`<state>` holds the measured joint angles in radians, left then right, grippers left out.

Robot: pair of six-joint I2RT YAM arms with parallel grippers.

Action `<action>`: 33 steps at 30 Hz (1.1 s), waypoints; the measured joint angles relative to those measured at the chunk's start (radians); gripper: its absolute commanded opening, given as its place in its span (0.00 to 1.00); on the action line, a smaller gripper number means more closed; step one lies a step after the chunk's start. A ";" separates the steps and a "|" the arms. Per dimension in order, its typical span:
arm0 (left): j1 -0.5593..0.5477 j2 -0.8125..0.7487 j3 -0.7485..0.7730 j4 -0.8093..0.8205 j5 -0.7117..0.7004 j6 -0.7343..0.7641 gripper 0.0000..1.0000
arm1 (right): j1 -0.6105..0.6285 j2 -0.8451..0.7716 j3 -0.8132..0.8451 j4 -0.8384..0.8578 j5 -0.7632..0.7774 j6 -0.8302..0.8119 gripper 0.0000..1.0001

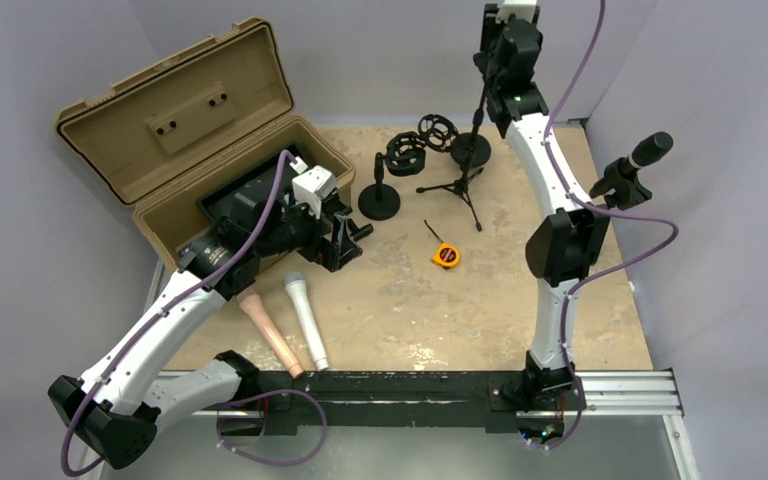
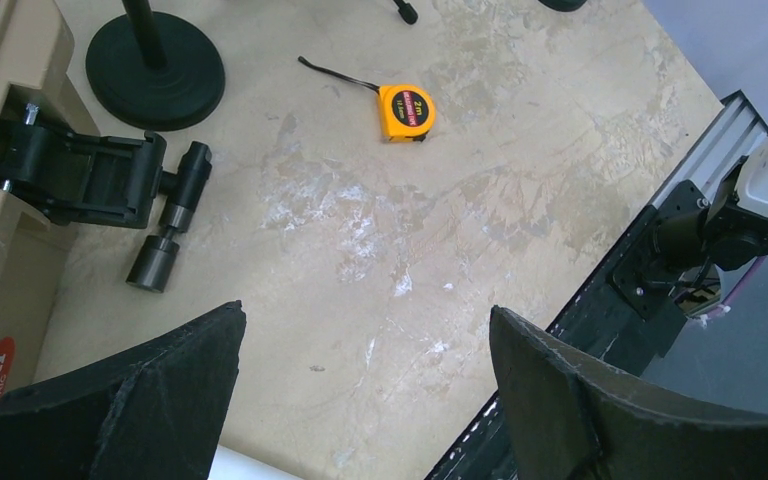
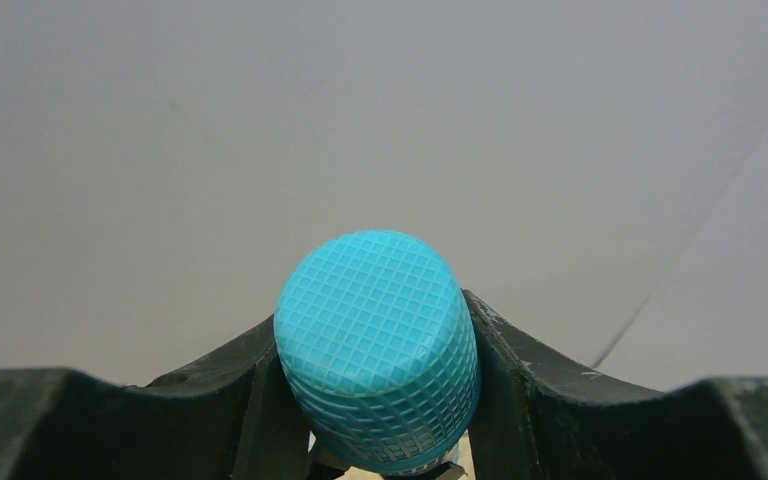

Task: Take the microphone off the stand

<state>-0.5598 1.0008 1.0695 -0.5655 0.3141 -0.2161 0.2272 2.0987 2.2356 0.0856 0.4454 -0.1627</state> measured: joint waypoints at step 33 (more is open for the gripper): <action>-0.004 -0.045 -0.034 0.072 0.044 -0.070 0.90 | 0.315 -1.058 -0.827 -0.367 -0.318 0.345 0.00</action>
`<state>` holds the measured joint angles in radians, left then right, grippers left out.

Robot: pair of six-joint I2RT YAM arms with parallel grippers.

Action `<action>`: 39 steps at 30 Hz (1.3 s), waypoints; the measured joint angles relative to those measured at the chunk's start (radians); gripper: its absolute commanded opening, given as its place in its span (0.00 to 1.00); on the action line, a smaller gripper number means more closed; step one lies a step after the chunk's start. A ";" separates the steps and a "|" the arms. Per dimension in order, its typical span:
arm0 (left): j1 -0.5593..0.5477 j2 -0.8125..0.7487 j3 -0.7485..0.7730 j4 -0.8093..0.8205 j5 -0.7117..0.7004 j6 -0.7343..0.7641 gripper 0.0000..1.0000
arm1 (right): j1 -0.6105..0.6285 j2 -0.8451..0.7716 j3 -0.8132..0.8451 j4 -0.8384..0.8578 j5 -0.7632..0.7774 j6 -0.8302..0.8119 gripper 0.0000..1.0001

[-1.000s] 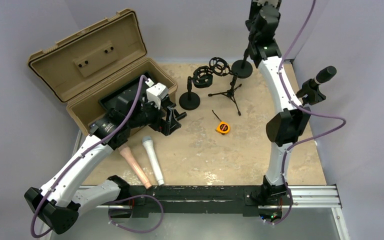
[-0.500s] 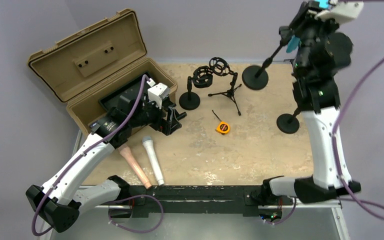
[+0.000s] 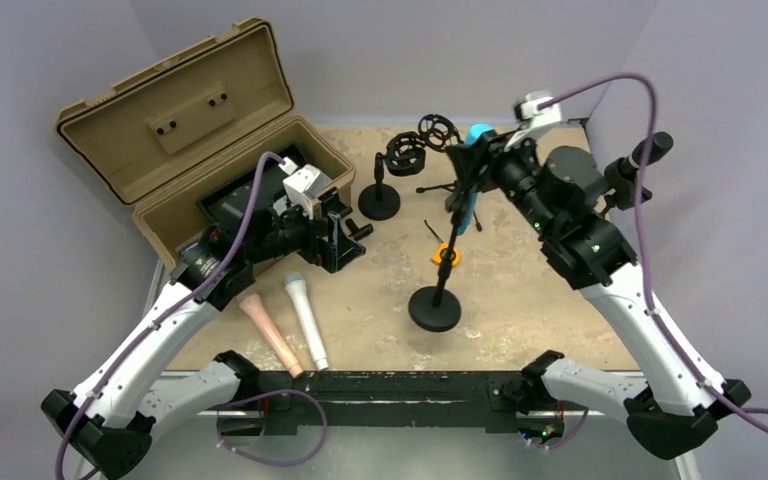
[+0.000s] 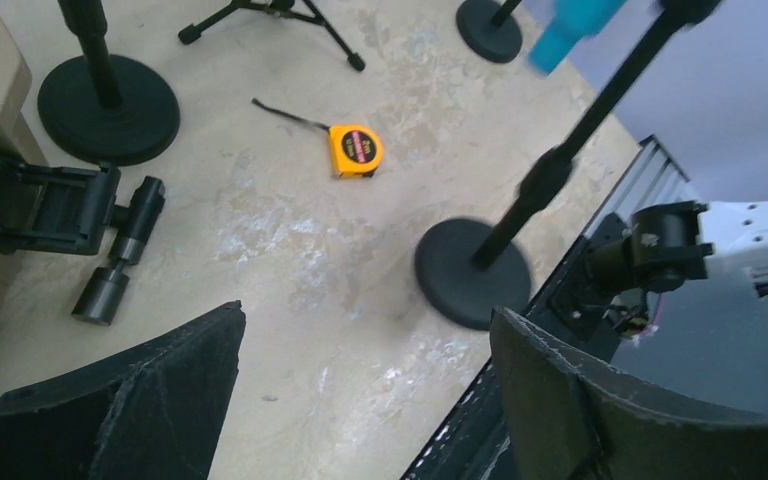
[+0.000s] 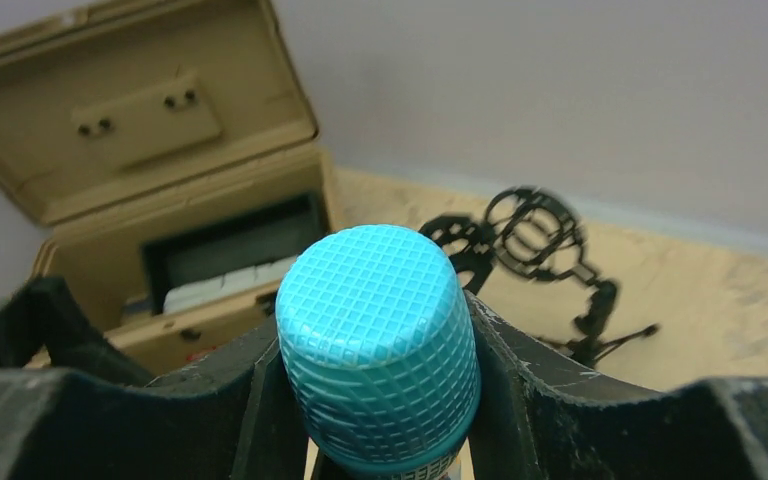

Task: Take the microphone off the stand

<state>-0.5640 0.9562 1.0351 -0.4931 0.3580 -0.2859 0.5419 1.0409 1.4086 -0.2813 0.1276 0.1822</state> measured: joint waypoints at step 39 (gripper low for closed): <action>-0.158 0.016 -0.069 0.157 -0.243 -0.169 0.81 | 0.232 0.307 -0.186 0.528 0.153 -0.047 0.00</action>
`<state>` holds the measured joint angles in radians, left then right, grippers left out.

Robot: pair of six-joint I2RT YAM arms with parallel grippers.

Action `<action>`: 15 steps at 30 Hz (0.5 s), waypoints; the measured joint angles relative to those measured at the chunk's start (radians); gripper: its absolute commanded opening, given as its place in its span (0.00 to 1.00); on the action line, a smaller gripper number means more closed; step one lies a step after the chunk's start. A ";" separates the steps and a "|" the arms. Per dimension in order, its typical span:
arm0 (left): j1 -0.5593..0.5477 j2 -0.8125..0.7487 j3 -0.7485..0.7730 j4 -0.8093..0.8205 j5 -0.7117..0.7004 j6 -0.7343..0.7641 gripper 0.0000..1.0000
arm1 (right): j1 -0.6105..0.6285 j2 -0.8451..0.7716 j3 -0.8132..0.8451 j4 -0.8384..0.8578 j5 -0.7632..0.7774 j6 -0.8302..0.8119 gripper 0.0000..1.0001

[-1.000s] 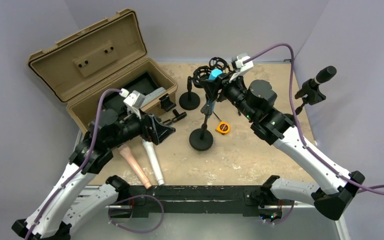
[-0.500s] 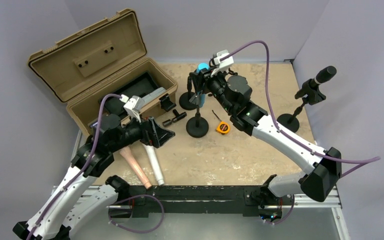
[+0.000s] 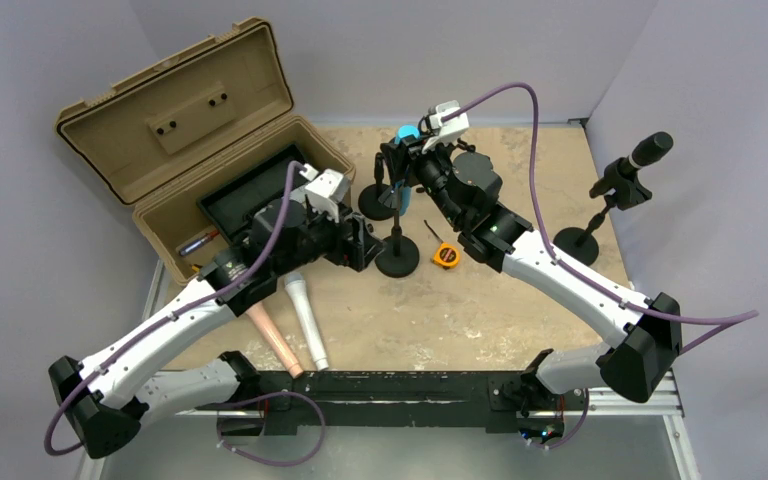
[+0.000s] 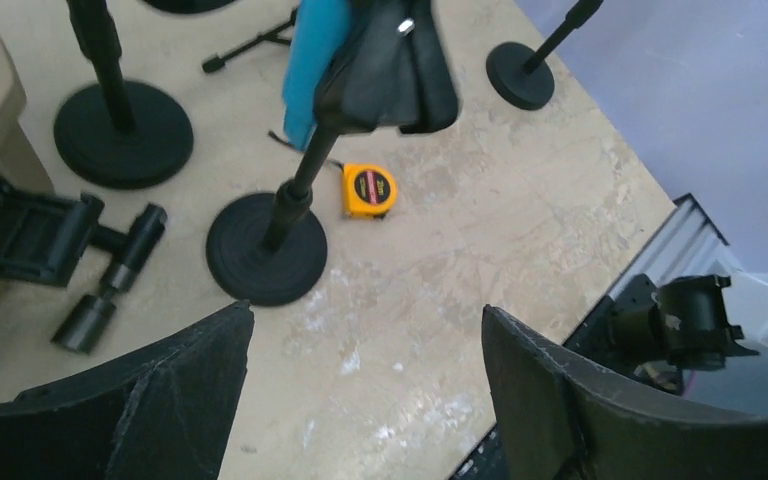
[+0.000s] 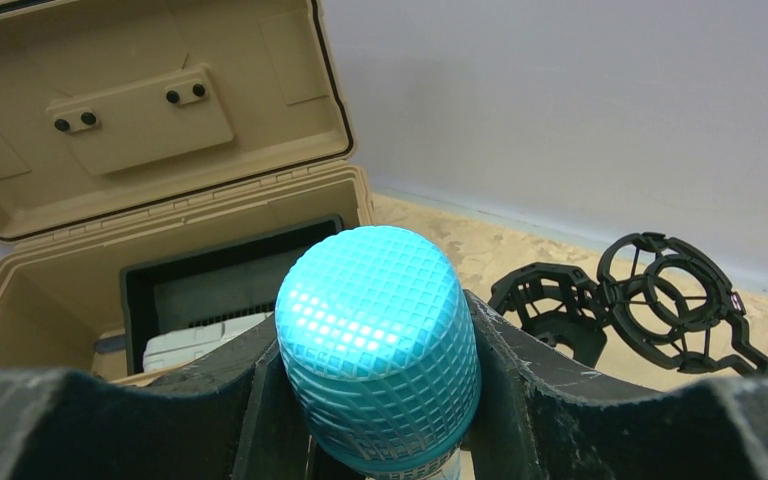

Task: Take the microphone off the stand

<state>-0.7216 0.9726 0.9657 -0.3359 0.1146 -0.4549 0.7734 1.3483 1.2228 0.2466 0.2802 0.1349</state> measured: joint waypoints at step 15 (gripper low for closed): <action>-0.159 0.242 0.136 0.183 -0.417 0.258 0.74 | -0.001 0.000 0.000 -0.004 0.000 0.022 0.00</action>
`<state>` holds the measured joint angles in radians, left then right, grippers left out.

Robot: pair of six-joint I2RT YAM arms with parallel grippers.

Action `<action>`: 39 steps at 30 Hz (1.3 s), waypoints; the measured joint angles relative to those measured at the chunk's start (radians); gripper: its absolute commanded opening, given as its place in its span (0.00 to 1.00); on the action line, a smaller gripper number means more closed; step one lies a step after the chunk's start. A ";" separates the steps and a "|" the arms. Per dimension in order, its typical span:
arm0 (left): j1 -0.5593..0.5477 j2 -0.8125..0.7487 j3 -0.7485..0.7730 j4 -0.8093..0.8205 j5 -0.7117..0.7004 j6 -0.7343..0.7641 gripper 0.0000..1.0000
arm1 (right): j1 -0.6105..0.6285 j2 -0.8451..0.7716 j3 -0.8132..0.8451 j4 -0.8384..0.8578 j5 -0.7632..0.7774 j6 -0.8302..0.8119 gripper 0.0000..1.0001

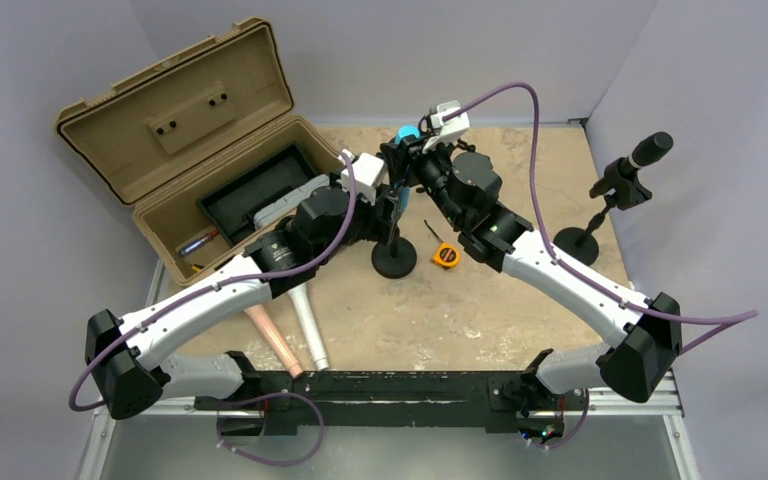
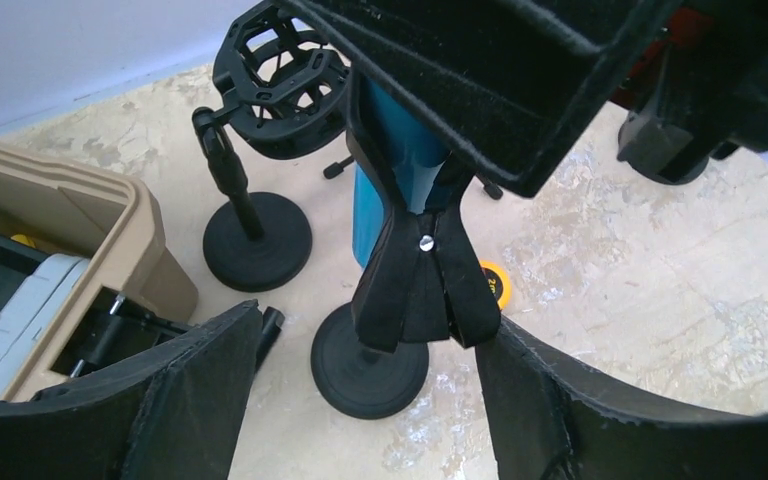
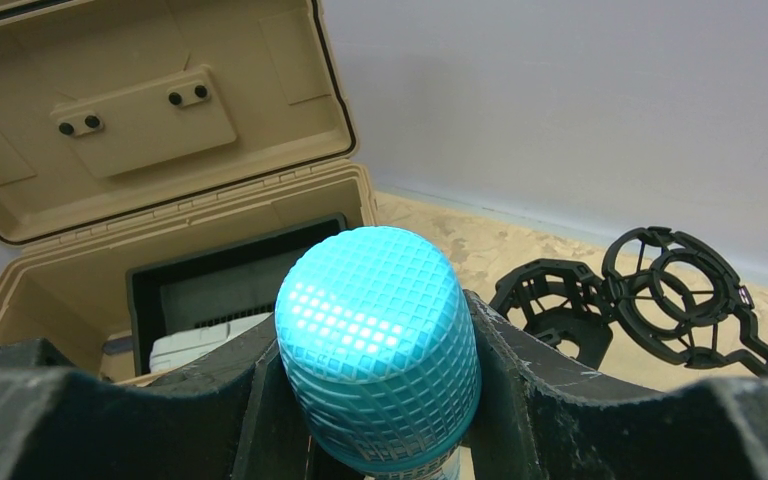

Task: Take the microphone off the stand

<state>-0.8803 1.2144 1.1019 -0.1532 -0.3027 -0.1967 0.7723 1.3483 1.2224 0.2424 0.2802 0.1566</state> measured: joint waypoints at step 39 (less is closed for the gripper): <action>-0.002 0.046 0.012 0.061 0.008 0.008 0.00 | -0.180 -0.138 0.113 -0.088 0.419 -0.071 0.00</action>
<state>-0.8822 1.2602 1.1137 -0.0925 -0.2951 -0.1886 0.5926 1.2098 1.3350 0.1547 0.6994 0.0860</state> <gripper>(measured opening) 0.353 0.462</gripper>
